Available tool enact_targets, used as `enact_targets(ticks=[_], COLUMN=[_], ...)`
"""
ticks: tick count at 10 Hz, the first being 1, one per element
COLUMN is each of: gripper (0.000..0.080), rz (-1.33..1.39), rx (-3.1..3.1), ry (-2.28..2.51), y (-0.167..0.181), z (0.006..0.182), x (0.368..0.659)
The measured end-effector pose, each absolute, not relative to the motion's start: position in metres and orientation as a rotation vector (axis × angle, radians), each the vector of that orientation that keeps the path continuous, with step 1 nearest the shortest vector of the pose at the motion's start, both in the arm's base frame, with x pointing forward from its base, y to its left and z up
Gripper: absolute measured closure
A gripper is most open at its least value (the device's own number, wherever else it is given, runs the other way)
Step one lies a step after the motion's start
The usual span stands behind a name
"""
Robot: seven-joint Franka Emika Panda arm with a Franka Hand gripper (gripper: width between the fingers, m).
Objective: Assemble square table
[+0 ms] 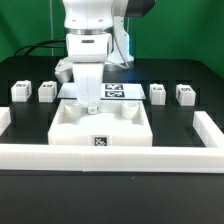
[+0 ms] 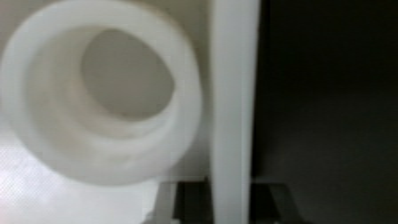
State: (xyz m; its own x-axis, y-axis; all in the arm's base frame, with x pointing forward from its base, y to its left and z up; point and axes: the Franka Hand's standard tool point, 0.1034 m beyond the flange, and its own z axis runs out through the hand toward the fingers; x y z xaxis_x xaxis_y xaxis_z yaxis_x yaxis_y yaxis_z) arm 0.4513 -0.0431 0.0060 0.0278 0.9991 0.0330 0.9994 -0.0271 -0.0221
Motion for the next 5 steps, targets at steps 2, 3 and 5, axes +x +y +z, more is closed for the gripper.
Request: enact_targets(ticks=[2,3,5], gripper=[0.0741,0.0741,0.0741], rz=[-0.030,-0.025,-0.065], rx=[-2.221,-2.224,-2.263], ry=[-2.154,-2.127,-2.078], y=[-0.021,-0.003,0.030], z=[0.009,0.008,0.008], x=[0.463,0.470,0.489])
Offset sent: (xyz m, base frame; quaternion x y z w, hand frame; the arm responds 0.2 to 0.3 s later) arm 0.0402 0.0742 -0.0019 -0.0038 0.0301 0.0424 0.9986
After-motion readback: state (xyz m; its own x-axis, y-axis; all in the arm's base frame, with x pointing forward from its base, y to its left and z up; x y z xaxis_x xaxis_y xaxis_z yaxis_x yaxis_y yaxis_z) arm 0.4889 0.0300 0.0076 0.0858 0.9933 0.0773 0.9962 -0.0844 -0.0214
